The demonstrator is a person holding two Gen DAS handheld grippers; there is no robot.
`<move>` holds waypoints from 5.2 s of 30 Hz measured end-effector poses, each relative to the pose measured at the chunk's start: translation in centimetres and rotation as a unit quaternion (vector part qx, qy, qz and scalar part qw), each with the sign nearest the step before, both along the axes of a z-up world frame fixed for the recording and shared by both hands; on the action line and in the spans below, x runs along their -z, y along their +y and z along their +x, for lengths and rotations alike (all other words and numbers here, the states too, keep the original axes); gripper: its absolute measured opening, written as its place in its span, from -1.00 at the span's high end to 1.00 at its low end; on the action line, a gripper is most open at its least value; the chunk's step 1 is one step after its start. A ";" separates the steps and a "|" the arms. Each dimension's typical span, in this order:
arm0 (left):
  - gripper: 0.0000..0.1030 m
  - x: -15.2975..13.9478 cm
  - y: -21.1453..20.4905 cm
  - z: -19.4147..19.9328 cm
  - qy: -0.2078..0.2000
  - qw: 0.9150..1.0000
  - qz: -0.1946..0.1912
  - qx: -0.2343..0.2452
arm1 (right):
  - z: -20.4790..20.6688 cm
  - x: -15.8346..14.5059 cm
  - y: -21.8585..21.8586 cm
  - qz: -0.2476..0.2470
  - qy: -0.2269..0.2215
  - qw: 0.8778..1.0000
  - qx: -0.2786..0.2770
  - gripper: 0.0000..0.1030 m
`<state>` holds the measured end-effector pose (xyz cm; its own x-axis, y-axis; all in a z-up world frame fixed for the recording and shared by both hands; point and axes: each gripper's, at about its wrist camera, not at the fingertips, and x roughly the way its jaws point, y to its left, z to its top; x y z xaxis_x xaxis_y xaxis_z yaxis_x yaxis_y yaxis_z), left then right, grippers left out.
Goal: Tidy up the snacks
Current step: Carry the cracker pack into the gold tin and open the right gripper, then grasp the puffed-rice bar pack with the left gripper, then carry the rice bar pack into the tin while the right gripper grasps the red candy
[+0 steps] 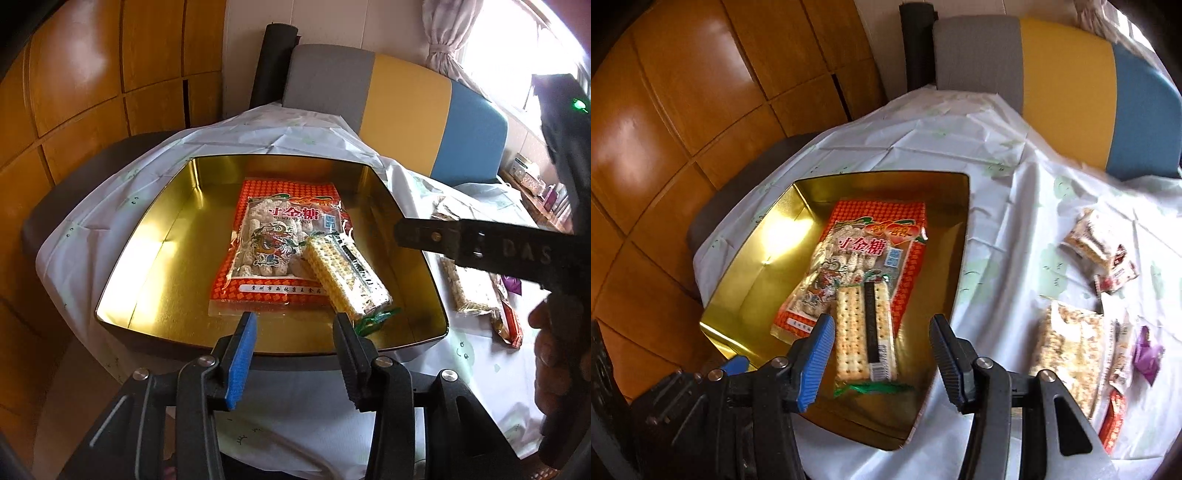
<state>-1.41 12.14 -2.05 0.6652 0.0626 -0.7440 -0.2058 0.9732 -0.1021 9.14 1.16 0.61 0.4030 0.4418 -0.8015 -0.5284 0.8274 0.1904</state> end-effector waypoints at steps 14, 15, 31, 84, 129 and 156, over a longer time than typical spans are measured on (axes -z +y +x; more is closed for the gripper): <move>0.11 -0.1 -0.9 0.0 0.002 1.000 0.012 0.010 | -1.0 -1.2 -6.4 -0.053 -0.062 0.996 0.033 -0.06; 0.11 -0.2 -1.0 0.0 0.001 1.000 0.013 0.012 | -0.9 -1.1 -7.0 -0.058 -0.063 0.996 0.037 -0.06; 0.11 -0.2 -2.6 0.5 0.014 0.999 0.014 0.034 | 2.7 -0.2 -22.7 -0.155 -0.058 0.970 0.176 -0.06; -0.77 4.4 -20.4 18.0 0.126 0.973 0.029 0.193 | 4.9 2.2 -29.5 -0.044 0.086 0.956 0.278 -0.06; -0.42 4.6 -18.7 10.2 0.075 0.978 0.025 0.192 | 3.2 6.4 -22.1 -0.133 0.136 0.978 0.088 0.55; -0.42 -3.5 -5.8 9.5 0.003 0.996 -0.053 0.067 | 2.7 6.1 -21.6 -0.146 0.122 0.978 0.085 0.54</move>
<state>8.12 6.37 1.47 0.6582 -0.1049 -0.7455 -0.0761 0.9759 -0.2045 11.88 -20.42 -5.53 0.2324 0.1219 -0.9650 -0.3464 0.9374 0.0350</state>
